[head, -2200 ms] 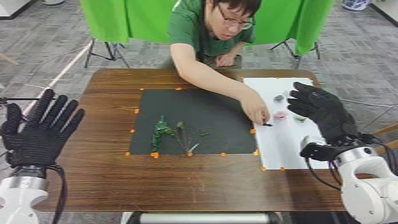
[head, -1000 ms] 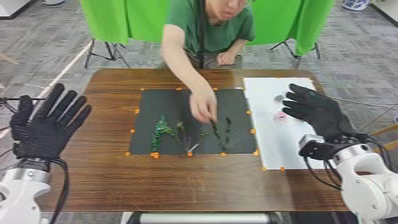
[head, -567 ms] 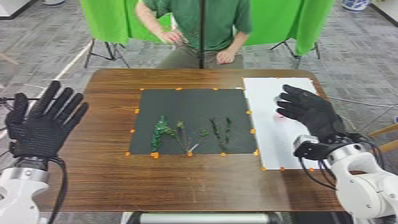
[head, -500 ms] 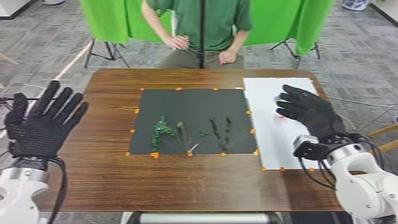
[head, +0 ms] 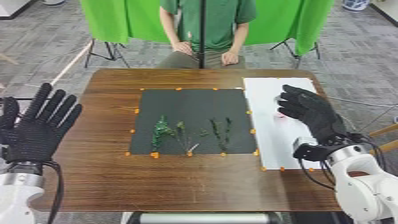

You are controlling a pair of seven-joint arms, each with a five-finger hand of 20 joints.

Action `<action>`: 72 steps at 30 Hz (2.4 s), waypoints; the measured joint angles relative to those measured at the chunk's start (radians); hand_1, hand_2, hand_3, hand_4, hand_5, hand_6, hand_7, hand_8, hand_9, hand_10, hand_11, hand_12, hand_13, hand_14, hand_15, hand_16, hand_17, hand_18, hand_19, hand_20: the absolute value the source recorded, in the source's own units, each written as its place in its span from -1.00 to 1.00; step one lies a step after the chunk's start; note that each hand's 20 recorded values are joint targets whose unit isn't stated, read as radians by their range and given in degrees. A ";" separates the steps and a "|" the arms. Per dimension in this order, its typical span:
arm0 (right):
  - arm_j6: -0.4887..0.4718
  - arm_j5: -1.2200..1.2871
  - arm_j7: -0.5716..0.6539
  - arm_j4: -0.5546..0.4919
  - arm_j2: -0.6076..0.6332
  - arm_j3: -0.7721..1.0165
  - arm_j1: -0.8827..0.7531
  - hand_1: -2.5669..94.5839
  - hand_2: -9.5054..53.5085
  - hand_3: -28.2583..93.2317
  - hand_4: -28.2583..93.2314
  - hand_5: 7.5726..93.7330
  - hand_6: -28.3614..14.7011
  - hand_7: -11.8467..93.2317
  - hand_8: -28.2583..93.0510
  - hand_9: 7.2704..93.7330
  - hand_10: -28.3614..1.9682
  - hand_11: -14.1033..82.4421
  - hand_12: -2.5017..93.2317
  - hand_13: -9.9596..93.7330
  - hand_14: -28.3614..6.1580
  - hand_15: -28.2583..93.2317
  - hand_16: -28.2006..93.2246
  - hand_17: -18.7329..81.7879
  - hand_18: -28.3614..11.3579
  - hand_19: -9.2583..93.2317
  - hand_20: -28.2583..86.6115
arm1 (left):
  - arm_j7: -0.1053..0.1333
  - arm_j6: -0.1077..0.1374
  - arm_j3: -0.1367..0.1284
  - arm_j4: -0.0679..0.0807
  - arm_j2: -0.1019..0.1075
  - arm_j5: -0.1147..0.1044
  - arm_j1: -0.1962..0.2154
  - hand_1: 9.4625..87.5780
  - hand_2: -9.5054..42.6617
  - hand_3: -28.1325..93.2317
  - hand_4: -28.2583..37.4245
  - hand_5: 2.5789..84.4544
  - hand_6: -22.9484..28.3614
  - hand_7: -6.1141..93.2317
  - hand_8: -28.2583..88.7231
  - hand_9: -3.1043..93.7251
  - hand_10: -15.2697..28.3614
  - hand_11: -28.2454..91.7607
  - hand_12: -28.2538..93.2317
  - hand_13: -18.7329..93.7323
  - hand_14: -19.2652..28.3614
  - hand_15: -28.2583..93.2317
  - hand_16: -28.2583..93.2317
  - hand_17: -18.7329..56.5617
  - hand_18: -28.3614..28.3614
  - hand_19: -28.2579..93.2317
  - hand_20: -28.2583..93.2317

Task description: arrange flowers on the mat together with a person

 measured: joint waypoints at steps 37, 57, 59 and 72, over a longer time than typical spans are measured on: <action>-0.040 -1.410 0.035 0.200 0.218 -0.207 0.151 -0.06 -1.00 0.82 -1.00 -0.24 0.35 -0.30 -0.82 -0.23 0.31 -0.49 -0.64 -0.10 0.17 -0.12 -0.30 -0.32 -0.34 0.08 -0.34 | -0.004 0.008 -0.008 -0.016 -0.022 -0.007 0.040 -0.63 -0.26 0.58 -1.00 -0.09 0.13 -0.78 -0.64 -0.18 0.36 -0.29 -0.38 -0.19 0.45 -0.14 -0.61 -0.58 0.45 -0.08 -0.34; -0.034 -1.401 0.066 0.333 0.249 -0.388 0.308 0.24 -1.00 0.60 -1.00 0.06 0.54 -0.09 -0.82 0.24 0.43 -0.32 -0.38 0.28 0.59 0.09 0.07 -0.15 -0.30 0.48 0.08 | -0.015 0.007 -0.021 -0.021 -0.034 -0.016 0.058 -0.62 -0.26 0.59 -1.00 -0.08 0.14 -0.78 -0.64 -0.17 0.37 -0.29 -0.38 -0.18 0.45 -0.13 -0.62 -0.58 0.45 -0.08 -0.34; -0.007 -1.400 0.072 0.336 0.251 -0.392 0.309 0.29 -1.00 0.56 -1.00 0.13 0.56 0.14 -0.74 0.44 0.52 -0.40 -0.08 0.36 0.63 0.12 0.15 -0.11 -0.30 0.49 0.16 | -0.017 0.007 -0.020 -0.020 -0.035 -0.016 0.057 -0.62 -0.26 0.59 -1.00 -0.08 0.13 -0.78 -0.64 -0.17 0.37 -0.29 -0.38 -0.18 0.45 -0.13 -0.62 -0.58 0.45 -0.08 -0.34; 0.280 -1.348 0.069 0.344 0.266 -0.434 0.273 0.29 -1.00 0.59 -1.00 0.30 0.57 0.29 -0.67 0.63 0.54 -0.32 0.08 0.48 0.65 0.14 0.21 -0.04 -0.29 0.48 0.24 | -0.023 0.007 -0.012 -0.011 -0.034 -0.018 0.037 -0.62 -0.25 0.59 -1.00 -0.09 0.13 -0.78 -0.64 -0.17 0.37 -0.29 -0.39 -0.18 0.45 -0.13 -0.62 -0.58 0.45 -0.08 -0.34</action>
